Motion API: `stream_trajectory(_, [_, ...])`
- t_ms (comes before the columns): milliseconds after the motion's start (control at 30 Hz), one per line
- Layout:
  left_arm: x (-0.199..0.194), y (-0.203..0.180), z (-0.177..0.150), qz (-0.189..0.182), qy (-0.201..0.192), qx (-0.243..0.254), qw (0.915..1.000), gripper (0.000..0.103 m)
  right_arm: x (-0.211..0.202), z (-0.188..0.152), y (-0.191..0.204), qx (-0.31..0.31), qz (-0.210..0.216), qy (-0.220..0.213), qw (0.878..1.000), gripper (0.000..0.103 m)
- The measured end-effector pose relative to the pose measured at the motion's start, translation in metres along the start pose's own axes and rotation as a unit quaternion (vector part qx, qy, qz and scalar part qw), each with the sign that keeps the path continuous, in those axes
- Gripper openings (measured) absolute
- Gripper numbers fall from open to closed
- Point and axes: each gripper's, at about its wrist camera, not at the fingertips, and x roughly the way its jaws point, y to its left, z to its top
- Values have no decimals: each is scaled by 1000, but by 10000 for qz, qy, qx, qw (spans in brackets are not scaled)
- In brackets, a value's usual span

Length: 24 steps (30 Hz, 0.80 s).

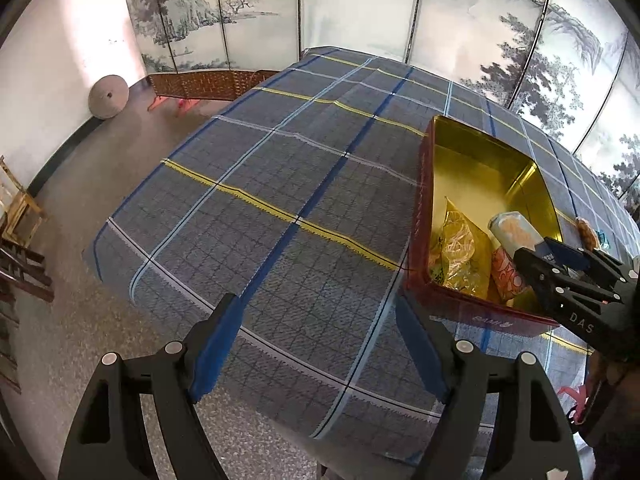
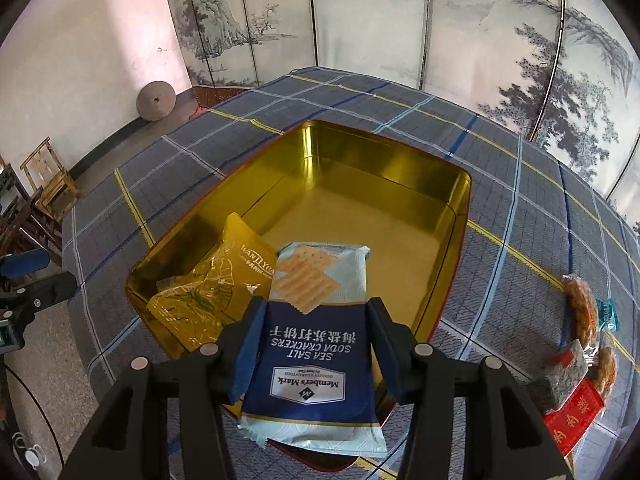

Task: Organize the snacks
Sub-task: 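Carry the blue soda-cracker packet with the right gripper over the tray, then open the right gripper to release the soda crackers into the tray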

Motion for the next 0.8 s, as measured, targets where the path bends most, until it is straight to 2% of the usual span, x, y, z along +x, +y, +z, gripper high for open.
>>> stream_trajectory(300, [0, -10, 0, -62, -5, 102, 9999, 76, -19, -3, -5, -14, 16, -135, 9999, 57])
stream_trajectory(500, [-2, -28, 2, -162, -54, 262, 9995, 76, -47, -11, -33, 268, 78, -299, 9992, 61])
stream_trajectory(633, [-3, -42, 3, -245, -72, 378, 9990, 76, -61, -20, -56, 370, -249, -367, 9983, 61])
stream_trajectory(800, [-3, -61, 2, -339, -69, 567, 9978, 76, -70, -40, -100, 735, -630, -249, 9950, 61])
